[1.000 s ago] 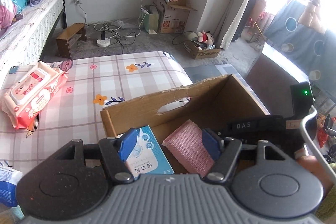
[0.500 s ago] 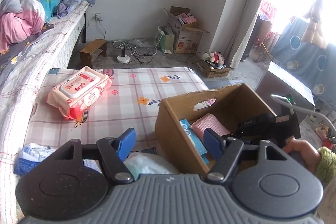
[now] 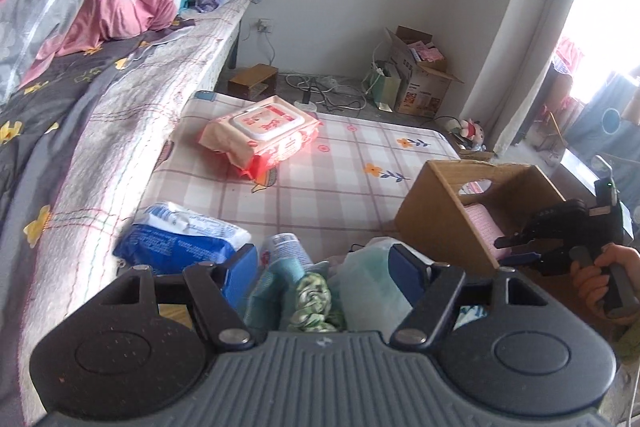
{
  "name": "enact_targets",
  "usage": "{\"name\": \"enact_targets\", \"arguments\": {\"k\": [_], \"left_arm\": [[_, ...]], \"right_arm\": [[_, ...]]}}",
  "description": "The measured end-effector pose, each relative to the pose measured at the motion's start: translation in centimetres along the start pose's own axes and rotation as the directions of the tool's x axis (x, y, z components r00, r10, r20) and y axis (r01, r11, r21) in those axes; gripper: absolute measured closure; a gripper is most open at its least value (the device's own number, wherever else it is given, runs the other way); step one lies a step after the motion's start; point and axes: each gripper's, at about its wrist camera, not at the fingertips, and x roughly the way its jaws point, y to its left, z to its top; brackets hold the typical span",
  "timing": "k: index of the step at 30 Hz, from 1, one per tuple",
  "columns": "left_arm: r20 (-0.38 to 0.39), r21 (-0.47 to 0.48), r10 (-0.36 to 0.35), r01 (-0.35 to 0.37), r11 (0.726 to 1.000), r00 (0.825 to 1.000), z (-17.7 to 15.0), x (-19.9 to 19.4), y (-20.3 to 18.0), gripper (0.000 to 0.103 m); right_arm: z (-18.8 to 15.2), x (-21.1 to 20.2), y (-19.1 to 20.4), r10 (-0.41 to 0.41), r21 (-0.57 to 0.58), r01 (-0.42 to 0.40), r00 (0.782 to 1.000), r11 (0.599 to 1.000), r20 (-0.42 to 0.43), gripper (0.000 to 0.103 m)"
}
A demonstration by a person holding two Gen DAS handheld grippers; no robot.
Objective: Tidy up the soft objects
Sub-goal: 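Withdraw the right gripper and move it toward the clear plastic packet, then grasp the clear plastic packet with yellow contents using the right gripper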
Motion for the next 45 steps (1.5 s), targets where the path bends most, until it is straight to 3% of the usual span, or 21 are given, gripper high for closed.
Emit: {"name": "enact_targets", "arguments": {"k": [7,12,19,23,29,33,35,37,39,41,42,45], "left_arm": [[0.022,-0.034,0.105,-0.104,0.994,0.994,-1.1,-2.7,4.9,0.025],[0.015,-0.010,0.157,-0.157,0.988,0.987,-1.8,-3.6,6.7,0.024],[-0.007,0.002,0.165,-0.165,0.986,0.986,-3.8,-3.3,7.6,0.024],[-0.029,-0.001,0.142,-0.142,0.990,0.989,-5.5,-2.8,7.4,0.026],[-0.099,-0.075,0.088,-0.096,0.993,0.991,-7.9,-0.9,8.2,0.042],[-0.138,-0.149,0.057,-0.078,0.986,0.989,-8.5,0.3,9.1,0.052],[-0.149,-0.178,0.035,-0.062,0.982,0.988,-8.6,0.9,9.5,0.055],[-0.173,-0.209,0.022,-0.058,0.976,0.985,-8.5,1.7,9.9,0.058],[-0.194,-0.230,0.012,-0.057,0.972,0.981,-8.5,2.6,10.4,0.058],[-0.211,-0.241,0.003,-0.055,0.969,0.977,-8.5,3.2,10.7,0.058],[-0.220,-0.245,0.004,-0.059,0.968,0.975,-8.5,3.5,10.9,0.058],[-0.241,-0.263,-0.008,-0.057,0.963,0.970,-8.4,4.3,11.4,0.056]], "right_arm": [[-1.1,-3.5,1.1,-0.015,-0.080,0.021,0.997,0.997,0.075,0.059],[-2.7,-7.0,2.5,0.052,-0.148,-0.034,0.992,0.988,0.117,0.059],[-6.0,-8.1,8.4,0.176,-0.298,-0.158,0.984,0.941,0.035,0.058],[-9.3,-6.7,13.0,0.229,-0.384,-0.253,0.968,0.888,-0.107,0.058],[-15.3,-2.5,20.4,0.232,-0.454,-0.374,0.912,0.809,-0.337,0.058],[-19.3,1.5,26.2,0.140,-0.553,-0.401,0.881,0.730,-0.452,0.057],[-20.7,4.1,29.0,0.080,-0.603,-0.435,0.848,0.668,-0.524,0.054],[-22.4,6.6,31.3,0.033,-0.642,-0.440,0.839,0.628,-0.543,0.053],[-23.9,8.9,33.5,-0.035,-0.707,-0.454,0.829,0.542,-0.559,0.051],[-24.9,11.6,34.9,-0.099,-0.751,-0.445,0.826,0.488,-0.554,0.048],[-25.1,12.8,35.4,-0.130,-0.759,-0.450,0.816,0.470,-0.564,0.048],[-25.5,16.1,36.6,-0.183,-0.782,-0.437,0.810,0.444,-0.557,0.046]]}}
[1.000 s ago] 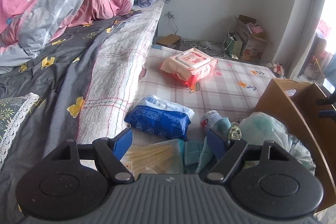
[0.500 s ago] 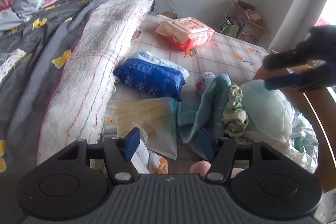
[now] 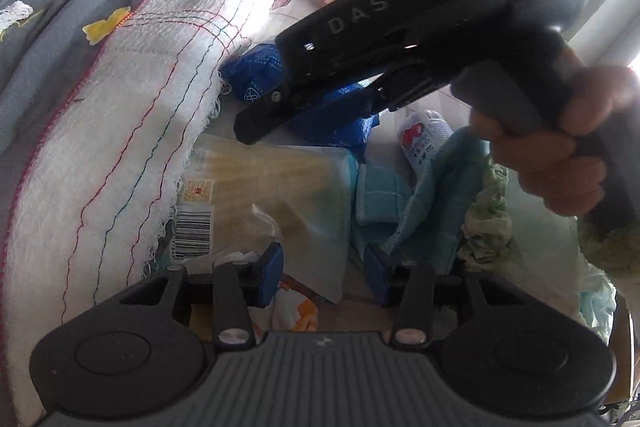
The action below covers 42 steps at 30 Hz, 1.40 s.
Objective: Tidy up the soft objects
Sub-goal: 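Grasp the clear plastic packet with yellow contents using the right gripper, then carry the plastic packet into the cardboard box and open the right gripper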
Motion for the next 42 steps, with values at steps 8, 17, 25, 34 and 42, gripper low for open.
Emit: {"name": "enact_targets", "arguments": {"k": [8,17,25,34,42], "left_arm": [[-0.031,-0.046,-0.027,0.026,0.999,0.999,0.8,1.3,0.5,0.045],[0.014,-0.088,0.005,-0.004,0.996,1.000,1.4,1.8,0.4,0.039],[0.111,-0.067,0.015,-0.008,0.998,0.994,2.6,-0.2,0.0,0.055],[0.234,0.013,0.023,-0.026,1.000,0.972,3.2,-4.3,-2.7,0.059],[0.320,0.149,-0.042,-0.006,0.989,0.947,3.4,-7.1,-9.3,0.059]], "right_arm": [[1.4,3.3,-0.9,-0.005,-0.075,-0.001,0.997,0.997,-0.080,0.037],[0.6,3.5,-0.9,0.023,-0.059,-0.031,0.992,0.998,-0.123,0.037],[-0.7,-0.2,-2.1,0.092,0.019,-0.091,0.995,0.996,-0.035,0.066],[-3.1,-4.9,-2.5,0.148,0.081,-0.157,0.983,0.984,0.111,0.072],[-7.4,-13.1,-2.8,0.169,0.087,-0.203,0.940,0.975,0.298,0.077]]}}
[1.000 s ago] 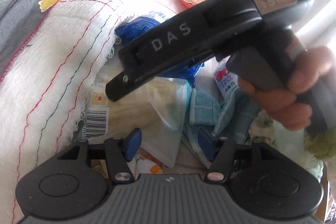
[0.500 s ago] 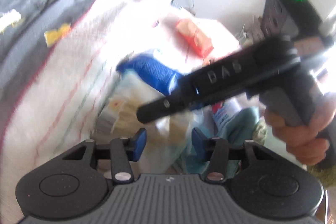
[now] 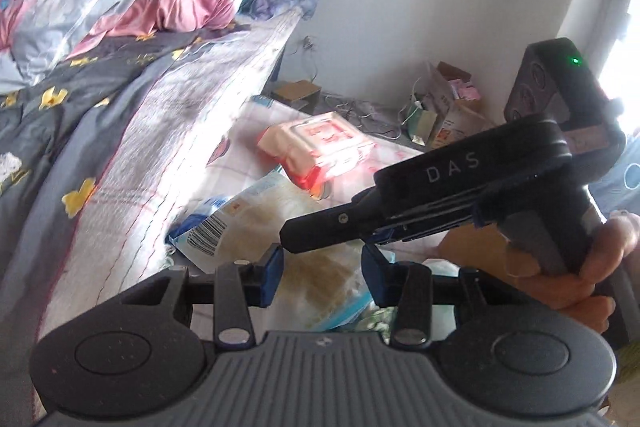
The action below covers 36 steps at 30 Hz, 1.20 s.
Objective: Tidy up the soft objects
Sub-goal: 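Carry the plastic packet into the cardboard box and open the right gripper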
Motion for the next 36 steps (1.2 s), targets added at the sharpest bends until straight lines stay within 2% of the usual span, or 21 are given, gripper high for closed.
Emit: {"name": "enact_targets", "arguments": {"k": [4,7,9,13,17,20,25,27,31,32,34,36], "left_arm": [[0.012,0.068,-0.079,0.078,0.995,0.997,0.6,-0.2,-4.4,0.059],[-0.001,0.136,-0.151,0.150,0.979,0.989,0.7,0.7,-8.7,0.059],[-0.019,0.174,-0.197,0.197,0.965,0.980,0.6,1.7,-11.5,0.059],[-0.089,0.229,-0.296,0.309,0.923,0.951,0.6,4.8,-17.7,0.059],[-0.161,0.267,-0.343,0.376,0.887,0.925,0.2,8.2,-23.2,0.059],[-0.202,0.294,-0.337,0.385,0.875,0.920,-0.3,11.0,-26.0,0.056],[-0.237,0.278,-0.309,0.369,0.887,0.921,-0.7,13.6,-27.0,0.055],[-0.230,0.270,-0.293,0.350,0.897,0.928,-0.6,13.8,-26.4,0.054],[-0.205,0.276,-0.247,0.298,0.914,0.947,0.1,13.8,-24.9,0.054],[-0.200,0.276,-0.239,0.289,0.917,0.950,0.2,13.8,-24.6,0.054],[-0.190,0.272,-0.224,0.271,0.923,0.956,0.6,13.4,-23.9,0.054],[-0.182,0.271,-0.213,0.257,0.928,0.960,0.8,13.0,-23.3,0.054]], "right_arm": [[-2.0,-6.3,-0.5,-0.018,0.014,0.016,0.993,1.000,0.112,0.078],[-4.2,-11.0,-1.5,-0.060,0.039,0.054,0.978,0.998,0.199,0.078],[-5.8,-14.5,-3.0,-0.098,0.074,0.082,0.964,0.994,0.249,0.079],[-9.1,-20.8,-6.2,-0.191,0.160,0.145,0.926,0.976,0.325,0.079],[-12.2,-26.0,-10.6,-0.281,0.262,0.190,0.883,0.946,0.377,0.079],[-14.1,-28.5,-14.4,-0.342,0.333,0.215,0.853,0.918,0.393,0.079],[-15.5,-31.0,-20.1,-0.458,0.418,0.291,0.802,0.861,0.384,0.079],[-15.5,-31.3,-22.4,-0.507,0.435,0.339,0.780,0.834,0.366,0.079],[-14.7,-30.4,-26.0,-0.578,0.440,0.422,0.751,0.792,0.320,0.079],[-14.3,-29.9,-26.9,-0.601,0.432,0.454,0.738,0.779,0.306,0.078],[-13.6,-28.8,-27.7,-0.658,0.401,0.536,0.697,0.743,0.287,0.075],[-12.7,-27.8,-28.1,-0.697,0.371,0.596,0.664,0.712,0.271,0.072]]}}
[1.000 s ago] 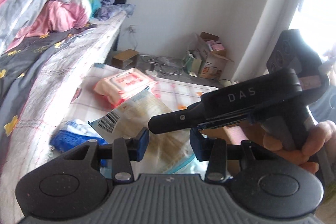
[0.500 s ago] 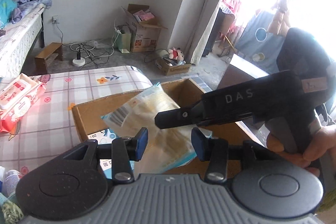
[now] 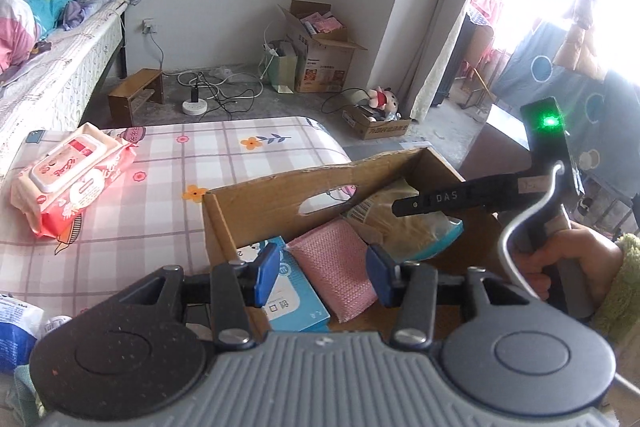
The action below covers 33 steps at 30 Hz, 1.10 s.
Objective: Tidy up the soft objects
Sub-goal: 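Carry the plastic packet into the cardboard box and open the right gripper, then lift the right gripper out of the cardboard box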
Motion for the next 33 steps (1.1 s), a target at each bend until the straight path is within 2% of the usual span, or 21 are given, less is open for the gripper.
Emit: {"name": "enact_targets", "arguments": {"k": [2,5,9,13,16,18,25,28,33], "left_arm": [[0.007,-0.004,0.008,-0.008,1.000,1.000,0.0,-0.5,0.4,0.054],[0.021,-0.008,0.015,-0.015,1.000,1.000,-0.2,-1.2,0.9,0.054],[0.041,-0.015,0.021,-0.020,1.000,0.999,-0.3,-2.2,1.7,0.051],[0.066,-0.028,0.025,-0.023,0.999,0.998,-0.5,-3.5,2.6,0.050],[0.084,-0.043,0.031,-0.027,0.999,0.996,-0.9,-4.8,3.6,0.047],[0.092,-0.049,0.042,-0.038,0.998,0.995,-1.2,-5.6,4.4,0.045],[0.078,-0.094,0.109,-0.102,0.990,0.991,-3.6,-8.6,8.0,0.040],[0.075,-0.124,0.142,-0.132,0.983,0.987,-5.1,-10.2,9.9,0.038],[0.069,-0.160,0.202,-0.188,0.969,0.977,-7.2,-12.9,13.1,0.036]], "right_arm": [[0.4,0.9,0.4,-0.057,-0.038,0.057,0.998,0.998,-0.003,0.070],[0.4,1.5,1.3,-0.096,-0.087,0.096,0.995,0.991,0.006,0.069],[0.0,0.0,2.9,-0.142,-0.142,0.152,0.987,0.978,0.073,0.051],[-0.1,-2.7,3.6,-0.124,-0.153,0.145,0.982,0.978,0.141,0.051],[-0.3,-3.7,3.2,-0.053,-0.079,0.061,0.993,0.995,0.103,0.052],[-0.8,-3.5,2.7,-0.014,-0.009,0.014,0.999,1.000,0.044,0.055],[-3.3,2.1,0.3,-0.019,0.177,0.037,0.994,0.984,-0.104,0.067],[-3.8,2.5,0.0,0.001,0.218,0.019,0.996,0.976,-0.092,0.067],[-4.0,0.0,0.9,0.028,0.250,-0.016,0.999,0.968,-0.045,0.065]]}}
